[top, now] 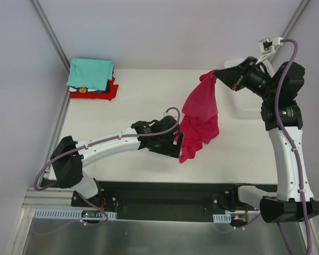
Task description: Fold and stack the t-shirts
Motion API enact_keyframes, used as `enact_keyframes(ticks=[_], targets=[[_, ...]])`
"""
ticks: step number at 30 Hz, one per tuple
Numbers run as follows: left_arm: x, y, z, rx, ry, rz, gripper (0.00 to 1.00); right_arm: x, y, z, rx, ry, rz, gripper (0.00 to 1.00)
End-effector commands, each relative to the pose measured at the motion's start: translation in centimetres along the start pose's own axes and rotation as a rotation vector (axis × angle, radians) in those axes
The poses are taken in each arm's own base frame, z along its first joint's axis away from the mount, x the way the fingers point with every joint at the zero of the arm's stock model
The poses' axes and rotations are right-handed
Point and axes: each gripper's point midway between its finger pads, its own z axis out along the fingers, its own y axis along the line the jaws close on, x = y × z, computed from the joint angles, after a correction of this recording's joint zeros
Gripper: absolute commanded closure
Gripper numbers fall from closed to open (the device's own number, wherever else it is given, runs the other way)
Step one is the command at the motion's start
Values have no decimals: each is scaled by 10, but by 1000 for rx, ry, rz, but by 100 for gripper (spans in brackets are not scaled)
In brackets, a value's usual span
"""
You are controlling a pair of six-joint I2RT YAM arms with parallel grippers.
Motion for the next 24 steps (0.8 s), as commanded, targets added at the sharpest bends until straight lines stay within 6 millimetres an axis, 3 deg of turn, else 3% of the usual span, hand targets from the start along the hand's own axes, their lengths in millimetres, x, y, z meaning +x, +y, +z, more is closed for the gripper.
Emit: enact_keyframes(ticks=[1,7,11,16,19,24], targets=[[-54,-33,-15,75,-147,102,16,-4,37,-21,-80,-38,-95,99],[-80,-54,-6,153,-214,123,22,10,38,-33,-67,-32,-113,99],[-91,-54,5,179,-255,106,23,10,43,-37,-70,-36,-114,99],[-83,-52,33,230,-188,86,24,7,48,-42,-75,-47,-101,99],[-86,-52,49,271,-177,75,30,9,45,-43,-64,-49,-87,99],[-95,-50,72,315,-169,43,32,9,44,-49,-59,-57,-84,99]])
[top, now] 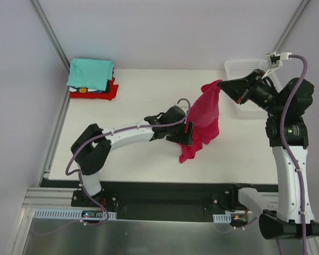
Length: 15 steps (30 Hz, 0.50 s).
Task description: Fold and stack the t-shirts
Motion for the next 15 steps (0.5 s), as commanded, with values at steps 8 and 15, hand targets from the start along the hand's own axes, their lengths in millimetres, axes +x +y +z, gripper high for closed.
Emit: enact_keyframes(ticks=[8,15], targets=[[-22,5,37,76,-25,-11,32,-17,35,-19,-79,-62,-51,99],[-32,13,45,70,-31,-10,32,-19,50,-27,-104,-75,-68,99]])
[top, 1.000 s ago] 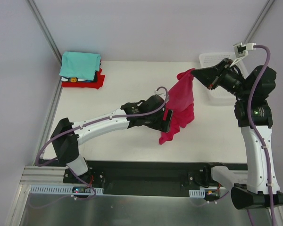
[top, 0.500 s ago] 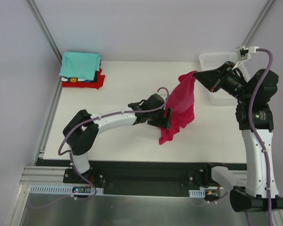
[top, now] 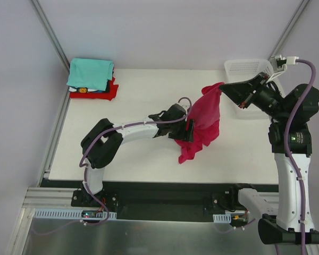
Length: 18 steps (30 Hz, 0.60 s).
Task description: Fold and stack the t-shirts
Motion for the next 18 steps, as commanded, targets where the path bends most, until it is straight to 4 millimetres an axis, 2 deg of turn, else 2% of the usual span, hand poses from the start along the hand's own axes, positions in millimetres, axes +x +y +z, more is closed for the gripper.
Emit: enact_keyframes(ticks=[1,10,14,18], targets=[[-26,-9,-1,46,-58,33,32,-16,33,-12,-75,-54,-77,99],[-25,15,0,4,-51,36,33,-19,37,-17,-69,-72,-84,99],[-15,22,9,-2,-18,9,33,-22,46,-20,-84,-80,-93,99],[-14,25,18,-2,-11,-9,35,-26,55,-24,-97,-90,-101,99]])
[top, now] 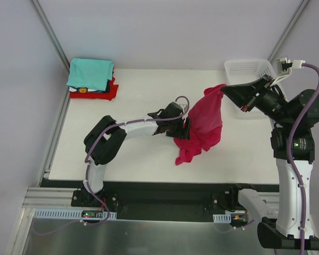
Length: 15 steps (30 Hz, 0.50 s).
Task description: Fold and stack the t-shirts
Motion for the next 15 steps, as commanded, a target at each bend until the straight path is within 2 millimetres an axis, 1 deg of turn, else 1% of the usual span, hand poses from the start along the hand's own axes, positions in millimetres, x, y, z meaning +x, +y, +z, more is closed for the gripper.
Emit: enact_keyframes(ticks=[1,4,6,7,8,11,12,14,15], targets=[[-1,0,11,20,5,-14,35,-24,41,-13,-78,-69,-93,99],[1,1,16,30,11,-27,35,-25,44,-15,-83,-74,-97,99],[4,2,19,32,22,-34,37,-24,44,-15,-83,-69,-93,99],[2,1,19,35,18,-37,39,-24,43,-14,-84,-67,-88,99],[3,0,20,38,22,-39,43,-24,43,-14,-84,-68,-89,99],[3,0,19,37,20,-37,51,-23,42,-13,-85,-66,-85,99],[3,0,19,37,18,-36,58,-24,43,-14,-86,-70,-91,99],[3,0,20,38,21,-43,60,-23,42,-14,-83,-69,-87,99],[4,0,20,40,26,-46,65,-23,42,-13,-86,-67,-87,99]])
